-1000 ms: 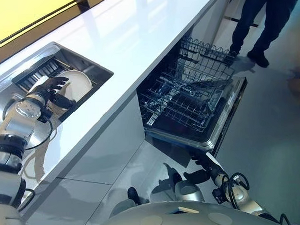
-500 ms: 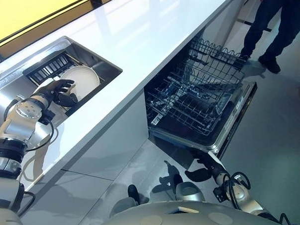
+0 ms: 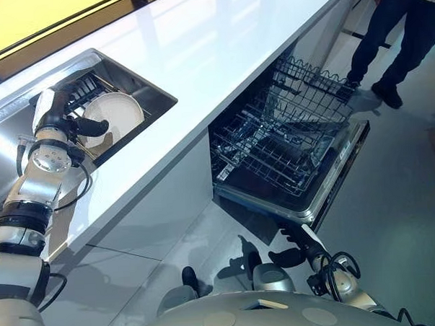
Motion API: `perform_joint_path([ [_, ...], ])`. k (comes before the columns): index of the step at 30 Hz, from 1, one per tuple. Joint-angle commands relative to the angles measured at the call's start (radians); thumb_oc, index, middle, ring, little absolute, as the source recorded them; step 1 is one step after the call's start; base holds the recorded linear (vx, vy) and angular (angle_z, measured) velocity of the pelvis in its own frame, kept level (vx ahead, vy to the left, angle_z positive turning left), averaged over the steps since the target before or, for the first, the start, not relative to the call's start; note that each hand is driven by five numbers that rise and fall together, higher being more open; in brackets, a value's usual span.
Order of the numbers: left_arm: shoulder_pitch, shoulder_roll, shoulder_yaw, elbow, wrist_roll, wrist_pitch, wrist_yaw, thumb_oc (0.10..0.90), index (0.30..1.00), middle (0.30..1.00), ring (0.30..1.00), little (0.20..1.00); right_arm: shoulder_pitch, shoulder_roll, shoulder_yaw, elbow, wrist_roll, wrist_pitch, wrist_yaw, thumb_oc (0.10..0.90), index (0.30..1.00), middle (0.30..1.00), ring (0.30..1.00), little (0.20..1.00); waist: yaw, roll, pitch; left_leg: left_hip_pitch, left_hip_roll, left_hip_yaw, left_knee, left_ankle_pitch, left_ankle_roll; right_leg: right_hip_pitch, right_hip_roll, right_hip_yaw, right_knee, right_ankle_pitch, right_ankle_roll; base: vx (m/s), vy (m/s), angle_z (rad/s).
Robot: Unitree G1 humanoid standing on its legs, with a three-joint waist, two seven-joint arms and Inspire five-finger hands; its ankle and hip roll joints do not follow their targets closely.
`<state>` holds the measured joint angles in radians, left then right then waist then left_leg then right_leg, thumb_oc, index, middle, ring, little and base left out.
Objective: Pick up plates and place into dishwasher.
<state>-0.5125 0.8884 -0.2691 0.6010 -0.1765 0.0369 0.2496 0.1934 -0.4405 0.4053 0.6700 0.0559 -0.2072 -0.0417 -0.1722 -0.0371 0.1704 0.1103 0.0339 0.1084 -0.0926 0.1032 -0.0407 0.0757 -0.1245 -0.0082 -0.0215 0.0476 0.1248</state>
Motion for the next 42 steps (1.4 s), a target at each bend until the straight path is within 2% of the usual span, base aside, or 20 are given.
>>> perform_joint_path([
  [1, -0.208, 0.057, 0.070, 0.063, -0.015, -0.044, 0.052, 0.800, 0.900, 0.900, 0.900, 0.900, -0.031, -0.005, -0.007, -0.042, 0.000, -0.067, -0.011, 0.800, 0.900, 0.900, 0.900, 0.900, -0.019, 0.030, -0.027, 0.014, -0.090, 0.048, 0.097, -0.197, 0.098, -0.108, 0.079, 0.029, 0.142, -0.049, 0.036, 0.07, 0.001, 0.00],
  [5, -0.284, 0.087, 0.003, 0.139, -0.031, 0.015, 0.004, 0.800, 0.900, 0.900, 0.900, 0.900, -0.025, -0.010, 0.001, -0.045, -0.014, -0.057, -0.011, 0.800, 0.900, 0.900, 0.900, 0.900, -0.038, 0.032, -0.023, 0.013, -0.094, 0.060, 0.104, -0.204, 0.102, -0.122, 0.076, 0.036, 0.151, -0.045, 0.042, 0.09, 0.031, 0.00],
  [13, -0.405, 0.122, -0.077, 0.251, -0.017, 0.074, -0.048, 0.800, 0.900, 0.900, 0.900, 0.900, -0.016, -0.025, 0.004, -0.022, -0.023, -0.073, -0.018, 0.800, 0.900, 0.900, 0.900, 0.900, -0.060, 0.023, 0.000, -0.008, -0.097, 0.080, 0.132, -0.216, 0.111, -0.160, 0.069, 0.053, 0.161, -0.012, 0.061, 0.08, 0.038, -0.06],
  [19, -0.490, 0.132, -0.130, 0.322, -0.007, 0.090, -0.090, 0.800, 0.900, 0.900, 0.900, 0.900, -0.021, -0.030, 0.012, -0.012, -0.003, -0.086, -0.030, 0.800, 0.900, 0.900, 0.900, 0.900, -0.070, 0.010, 0.031, -0.039, -0.095, 0.090, 0.144, -0.216, 0.116, -0.197, 0.072, 0.073, 0.160, 0.023, 0.073, 0.03, 0.021, -0.06],
  [24, -0.550, 0.129, -0.173, 0.324, -0.070, 0.089, -0.177, 0.800, 0.900, 0.900, 0.900, 0.900, -0.035, -0.031, 0.020, -0.009, 0.005, -0.095, -0.041, 0.800, 0.900, 0.900, 0.900, 0.900, -0.075, 0.008, 0.064, -0.063, -0.096, 0.099, 0.145, -0.213, 0.117, -0.219, 0.070, 0.089, 0.156, 0.047, 0.076, -0.04, 0.049, -0.05],
  [25, -0.553, 0.124, -0.181, 0.317, -0.076, 0.085, -0.201, 0.410, 0.566, 0.566, 0.566, 0.510, -0.039, -0.029, 0.021, -0.012, 0.005, -0.091, -0.045, 0.800, 0.900, 0.900, 0.900, 0.900, -0.075, 0.008, 0.068, -0.066, -0.097, 0.100, 0.145, -0.213, 0.117, -0.221, 0.069, 0.090, 0.156, 0.050, 0.076, -0.03, 0.045, -0.05],
  [26, -0.555, 0.121, -0.184, 0.307, -0.074, 0.095, -0.220, 0.100, 0.300, 0.300, 0.300, 0.200, -0.042, -0.026, 0.021, -0.012, 0.002, -0.090, -0.047, 0.800, 0.900, 0.900, 0.900, 0.900, -0.073, 0.009, 0.070, -0.067, -0.097, 0.102, 0.145, -0.213, 0.117, -0.222, 0.068, 0.091, 0.156, 0.053, 0.076, -0.02, 0.042, -0.04],
  [35, -0.572, 0.147, -0.212, 0.268, -0.004, 0.071, -0.219, 0.100, 0.300, 0.300, 0.300, 0.200, -0.046, -0.014, 0.007, 0.004, -0.015, -0.083, -0.040, 0.800, 0.900, 0.900, 0.900, 0.900, -0.059, 0.023, 0.047, -0.050, -0.104, 0.092, 0.135, -0.214, 0.115, -0.201, 0.061, 0.089, 0.149, 0.056, 0.075, 0.02, 0.025, 0.01],
  [42, -0.562, 0.192, -0.208, 0.247, 0.085, 0.000, -0.179, 0.100, 0.300, 0.300, 0.300, 0.200, -0.031, -0.005, 0.004, 0.017, -0.023, -0.092, -0.025, 0.800, 0.900, 0.900, 0.900, 0.900, -0.044, 0.027, 0.019, -0.026, -0.106, 0.074, 0.124, -0.214, 0.116, -0.178, 0.062, 0.080, 0.148, 0.046, 0.076, 0.01, 0.000, 0.02],
])
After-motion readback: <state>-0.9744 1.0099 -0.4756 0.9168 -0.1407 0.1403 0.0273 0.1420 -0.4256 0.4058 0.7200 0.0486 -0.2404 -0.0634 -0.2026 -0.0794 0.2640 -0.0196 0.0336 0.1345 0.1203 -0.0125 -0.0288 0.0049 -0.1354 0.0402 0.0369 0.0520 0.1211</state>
